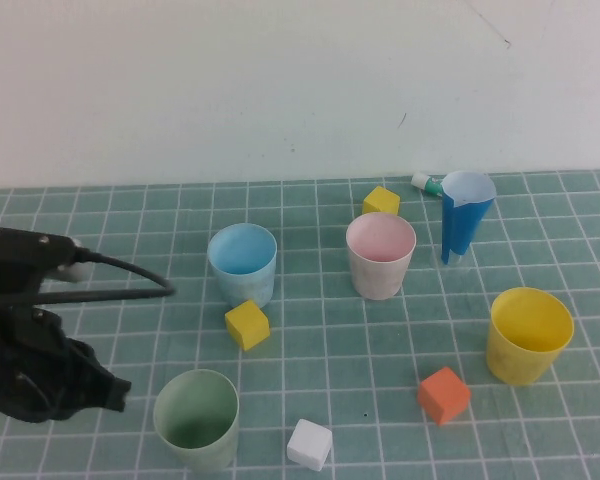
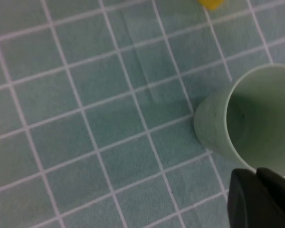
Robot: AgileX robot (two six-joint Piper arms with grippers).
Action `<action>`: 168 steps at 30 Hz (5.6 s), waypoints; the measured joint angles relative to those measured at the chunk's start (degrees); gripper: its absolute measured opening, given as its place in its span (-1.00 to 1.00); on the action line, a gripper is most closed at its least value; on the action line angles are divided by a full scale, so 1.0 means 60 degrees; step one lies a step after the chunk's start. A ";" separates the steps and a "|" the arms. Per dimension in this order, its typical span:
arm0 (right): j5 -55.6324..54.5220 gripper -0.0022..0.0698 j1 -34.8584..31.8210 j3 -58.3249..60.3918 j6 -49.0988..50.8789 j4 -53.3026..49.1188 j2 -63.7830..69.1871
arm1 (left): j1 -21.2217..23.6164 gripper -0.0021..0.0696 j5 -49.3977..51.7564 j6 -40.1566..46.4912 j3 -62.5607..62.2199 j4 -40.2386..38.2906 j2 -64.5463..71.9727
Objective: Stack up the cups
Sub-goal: Pick up the green cup, then place the green cup on the blue cup, then pick up the yellow cup, then place the yellow cup on the pink cup, then pick up the pink cup
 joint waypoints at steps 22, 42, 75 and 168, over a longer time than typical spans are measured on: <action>-0.0167 -0.95 0.0000 0.0146 -0.1065 0.1159 0.0000 | -0.1418 0.07 -0.2373 0.0013 -0.0176 0.0373 0.3500; -0.0480 -0.95 0.0000 0.0146 -0.1085 0.1339 0.0000 | -0.1461 -0.91 -0.1004 0.0047 -0.5705 0.0494 0.4408; 0.1814 -0.95 0.0000 -0.2134 -0.2417 0.1817 0.2114 | -0.1460 -0.91 -0.1026 -0.1574 -0.7143 0.4194 0.4876; 0.4287 -0.01 0.4200 -1.5183 -0.1478 -0.1391 1.5307 | -0.1134 -0.94 -0.6545 -0.2476 0.4979 0.4134 -0.8029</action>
